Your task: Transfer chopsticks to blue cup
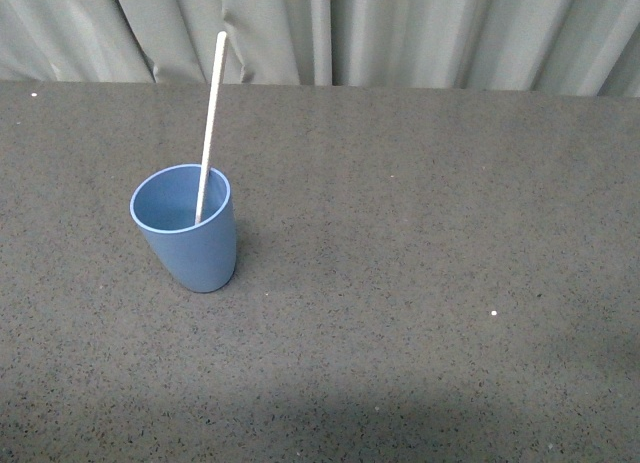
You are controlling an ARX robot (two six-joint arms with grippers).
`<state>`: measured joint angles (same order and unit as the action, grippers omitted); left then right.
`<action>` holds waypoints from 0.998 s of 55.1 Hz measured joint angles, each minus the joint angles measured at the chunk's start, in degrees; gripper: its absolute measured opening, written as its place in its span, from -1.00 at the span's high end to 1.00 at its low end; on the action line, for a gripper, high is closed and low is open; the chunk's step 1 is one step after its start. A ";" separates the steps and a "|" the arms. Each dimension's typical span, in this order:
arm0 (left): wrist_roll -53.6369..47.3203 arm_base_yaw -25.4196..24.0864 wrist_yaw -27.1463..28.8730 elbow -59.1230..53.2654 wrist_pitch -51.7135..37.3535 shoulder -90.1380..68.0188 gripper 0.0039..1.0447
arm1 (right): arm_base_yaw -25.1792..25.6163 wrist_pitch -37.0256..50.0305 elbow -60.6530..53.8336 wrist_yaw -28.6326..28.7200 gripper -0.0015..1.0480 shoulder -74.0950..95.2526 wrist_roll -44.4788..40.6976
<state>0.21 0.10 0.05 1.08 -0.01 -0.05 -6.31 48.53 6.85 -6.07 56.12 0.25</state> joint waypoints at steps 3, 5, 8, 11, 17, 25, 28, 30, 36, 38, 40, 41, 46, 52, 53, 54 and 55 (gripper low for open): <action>0.00 0.00 0.00 0.00 0.00 0.00 -0.88 | 0.66 -1.42 -0.98 0.55 0.98 -2.38 -0.28; 0.02 0.00 0.00 0.00 0.00 0.00 -0.88 | 1.03 -2.38 -1.62 0.92 0.98 -3.87 -0.17; 0.02 0.00 0.00 0.00 0.00 0.00 -0.88 | 2.95 -0.07 -3.58 3.37 0.98 -4.50 -0.15; 0.00 0.00 0.00 0.00 0.00 0.00 -0.88 | 4.85 -0.90 -4.66 5.62 0.98 -5.62 -0.20; 0.02 0.00 0.09 0.00 0.00 -0.02 -0.88 | 6.12 -4.44 -5.73 5.73 0.98 -9.62 -0.17; 0.02 0.00 0.07 0.00 0.00 0.00 -0.88 | 6.16 -9.03 -6.16 5.97 0.98 -15.30 -0.20; 0.02 0.00 0.09 0.00 0.00 0.00 -0.88 | 6.16 -11.32 -6.34 5.97 0.98 -17.77 -0.20; 0.00 0.00 0.09 0.00 0.00 0.00 -0.88 | 6.16 -12.37 -6.40 5.97 0.98 -18.91 -0.20; 0.00 0.00 0.09 0.00 0.00 0.00 -0.88 | 6.16 -16.59 -6.58 5.99 0.98 -23.65 -0.20; 0.02 0.00 0.09 0.00 0.00 0.00 -0.88 | 6.16 -17.97 -6.58 5.97 0.98 -25.14 -0.20; 0.02 0.00 0.09 0.00 0.00 0.00 -0.88 | 6.16 -19.58 -6.58 5.97 0.98 -26.84 -0.20; 0.02 0.00 0.09 0.00 0.00 0.00 -0.88 | 6.16 -20.22 -6.58 5.97 0.98 -27.52 -0.17; 0.00 0.00 0.09 0.00 0.00 0.00 -0.88 | 6.16 -22.99 -6.60 5.97 0.98 -30.47 -0.20; 0.00 0.00 0.09 0.00 0.00 0.00 -0.88 | 6.16 -26.71 -6.60 5.99 0.98 -34.36 -0.20; 0.02 0.00 0.09 0.00 0.00 0.00 -0.88 | 6.16 -27.21 -6.60 5.99 0.98 -34.88 -0.20; 0.00 0.00 0.09 0.00 0.00 0.00 -0.88 | 6.16 -27.45 -6.60 5.99 0.98 -35.12 -0.20; 0.02 0.00 0.09 0.00 0.00 0.00 -0.88 | 6.16 -27.93 -6.60 5.99 0.98 -35.63 -0.20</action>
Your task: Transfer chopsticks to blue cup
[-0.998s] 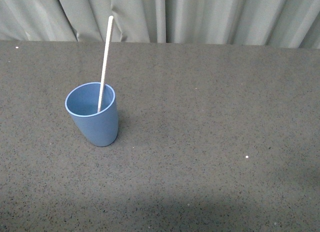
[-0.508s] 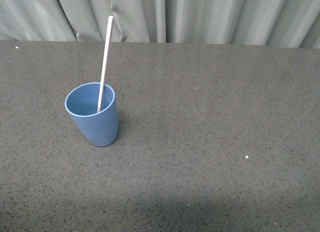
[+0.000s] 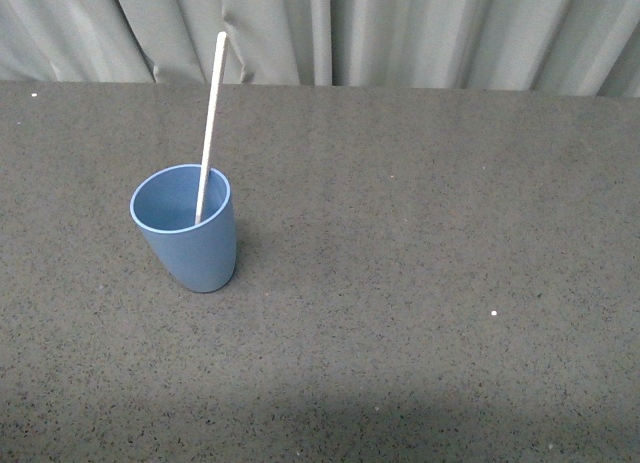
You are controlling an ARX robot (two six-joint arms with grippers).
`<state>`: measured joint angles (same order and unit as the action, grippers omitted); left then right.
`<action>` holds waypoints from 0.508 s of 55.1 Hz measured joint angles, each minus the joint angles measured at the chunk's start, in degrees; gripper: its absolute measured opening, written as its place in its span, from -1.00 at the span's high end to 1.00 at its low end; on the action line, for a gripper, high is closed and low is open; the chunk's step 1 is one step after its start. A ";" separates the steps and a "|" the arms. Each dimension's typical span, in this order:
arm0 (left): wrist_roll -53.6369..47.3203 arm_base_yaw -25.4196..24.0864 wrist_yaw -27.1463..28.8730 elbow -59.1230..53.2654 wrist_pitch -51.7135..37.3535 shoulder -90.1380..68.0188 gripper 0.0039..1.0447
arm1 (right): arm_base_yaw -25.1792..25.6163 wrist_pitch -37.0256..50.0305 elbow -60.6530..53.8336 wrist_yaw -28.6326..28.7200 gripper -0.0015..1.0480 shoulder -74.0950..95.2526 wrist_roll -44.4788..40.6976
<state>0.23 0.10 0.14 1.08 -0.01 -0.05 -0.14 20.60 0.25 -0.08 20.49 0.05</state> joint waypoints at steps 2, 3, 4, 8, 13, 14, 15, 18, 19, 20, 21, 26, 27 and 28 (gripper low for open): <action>0.00 0.00 0.00 0.00 0.00 0.00 -0.88 | 0.00 -0.72 0.00 0.00 0.98 -0.72 0.00; 0.00 0.00 0.00 0.00 0.00 0.00 -0.88 | 0.00 -1.18 0.00 0.00 0.98 -1.22 0.00; 0.00 0.00 0.00 0.00 0.00 0.00 -0.88 | 0.00 -1.64 0.00 0.00 0.98 -1.68 0.00; 0.00 0.00 0.00 0.00 0.00 0.00 -0.88 | 0.00 -3.37 0.00 0.00 0.98 -3.45 0.00; 0.00 0.00 0.00 0.00 0.00 0.00 -0.88 | 0.00 -5.31 0.00 0.00 0.98 -5.44 0.00; -0.02 0.00 0.00 0.00 0.00 0.00 -0.88 | 0.00 -5.64 0.00 0.00 0.98 -5.77 0.00; 0.00 0.00 0.00 0.00 0.00 0.00 -0.88 | 0.00 -5.95 0.00 0.00 0.98 -6.10 0.02; 0.00 0.00 0.00 0.00 0.00 0.00 -0.88 | 0.00 -7.26 0.00 0.00 0.98 -7.37 0.00; -0.02 0.00 0.00 0.00 0.00 0.00 -0.88 | 0.00 -7.61 0.00 0.00 0.98 -7.72 0.00; 0.00 0.00 0.00 0.00 0.00 0.00 -0.88 | 0.00 -8.07 0.00 0.00 0.98 -8.13 0.00; 0.00 0.00 0.00 0.00 0.00 0.00 -0.88 | 0.00 -8.35 0.00 0.00 0.98 -8.44 0.00; 0.00 0.00 0.00 0.00 0.00 0.00 -0.88 | 0.00 -9.44 0.00 0.00 0.98 -9.55 0.00; 0.00 0.00 0.00 0.00 0.00 0.00 -0.88 | 0.00 -9.57 0.00 0.00 0.98 -9.68 0.00; -0.02 0.00 0.00 0.00 0.00 0.00 -0.88 | 0.00 -9.90 0.00 0.00 0.98 -10.08 0.00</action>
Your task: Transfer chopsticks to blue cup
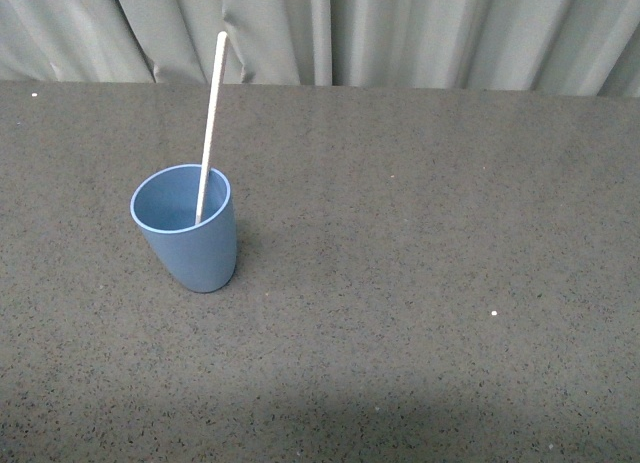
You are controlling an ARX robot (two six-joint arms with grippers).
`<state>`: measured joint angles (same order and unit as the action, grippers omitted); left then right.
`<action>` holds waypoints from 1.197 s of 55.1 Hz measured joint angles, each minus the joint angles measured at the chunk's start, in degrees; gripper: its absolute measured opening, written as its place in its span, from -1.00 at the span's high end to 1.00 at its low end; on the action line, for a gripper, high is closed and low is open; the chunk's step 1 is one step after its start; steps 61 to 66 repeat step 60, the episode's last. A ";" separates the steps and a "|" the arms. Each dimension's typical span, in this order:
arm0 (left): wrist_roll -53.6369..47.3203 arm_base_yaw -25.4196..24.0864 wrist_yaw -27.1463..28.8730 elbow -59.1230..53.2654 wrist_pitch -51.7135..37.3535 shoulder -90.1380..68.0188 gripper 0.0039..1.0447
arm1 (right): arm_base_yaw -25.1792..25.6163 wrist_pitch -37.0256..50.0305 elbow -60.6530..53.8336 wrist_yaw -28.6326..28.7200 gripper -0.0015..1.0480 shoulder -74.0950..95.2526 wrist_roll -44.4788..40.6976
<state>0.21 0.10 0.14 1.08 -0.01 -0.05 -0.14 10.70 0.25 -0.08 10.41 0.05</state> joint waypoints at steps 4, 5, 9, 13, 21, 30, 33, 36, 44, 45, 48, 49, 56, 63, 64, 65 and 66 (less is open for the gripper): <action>0.02 0.00 0.00 0.00 0.00 0.00 -0.88 | 0.00 -3.61 0.07 0.02 0.98 -3.04 0.02; 0.02 0.00 0.00 0.00 0.00 -0.02 -0.88 | 0.00 -4.87 0.07 0.02 0.98 -3.78 0.02; 0.00 0.00 0.04 0.00 0.00 -0.02 -0.88 | 0.00 -10.23 0.04 0.15 0.98 -8.44 -0.02; 0.02 0.00 -0.02 0.02 0.00 0.00 -0.88 | 0.00 -10.36 0.04 0.17 0.98 -10.08 -0.02; 0.02 0.00 -0.02 0.00 0.00 0.00 -0.88 | 0.00 -10.60 0.04 0.15 0.83 -10.12 -0.07; 0.02 0.00 0.00 0.00 0.00 0.00 -0.88 | 0.00 -10.60 0.04 0.15 0.22 -10.16 -0.07; 0.02 0.00 0.00 0.00 0.00 0.00 -0.88 | 0.00 -10.60 0.04 0.15 0.01 -10.16 -0.07; 0.02 0.00 0.00 0.00 0.00 0.00 -0.88 | 0.00 -10.60 0.04 0.15 -0.15 -10.16 -0.07; 0.00 0.00 0.00 0.00 0.00 0.00 -0.88 | 0.00 -10.60 0.04 0.15 -0.60 -10.16 -0.07; 0.02 0.00 0.00 0.00 0.00 0.00 -0.88 | 0.00 -10.60 0.04 0.15 -0.66 -10.16 -0.07; 0.02 0.00 0.00 0.00 0.00 0.00 -0.88 | 0.00 -10.60 0.04 0.15 -0.80 -10.16 -0.07; 0.02 0.00 0.00 0.00 0.00 0.00 -0.88 | 0.00 -10.60 0.04 0.15 -0.85 -10.16 -0.04; 0.02 0.00 0.00 0.00 0.00 0.00 -0.88 | 0.00 -10.60 0.04 0.15 -0.81 -10.16 -0.04; 0.02 0.00 0.00 0.00 0.00 0.00 -0.88 | 0.00 -10.60 0.04 0.15 -0.82 -10.16 -0.04; 0.02 0.00 0.00 0.00 0.00 0.00 -0.88 | 0.00 -10.60 0.04 0.15 -0.82 -10.16 -0.04; 0.02 0.00 0.00 0.00 0.00 0.00 -0.88 | 0.00 -10.60 0.04 0.15 -0.82 -10.16 -0.04; 0.02 0.00 0.00 0.00 0.00 0.00 -0.88 | 0.00 -10.60 0.04 0.15 -0.82 -10.16 -0.04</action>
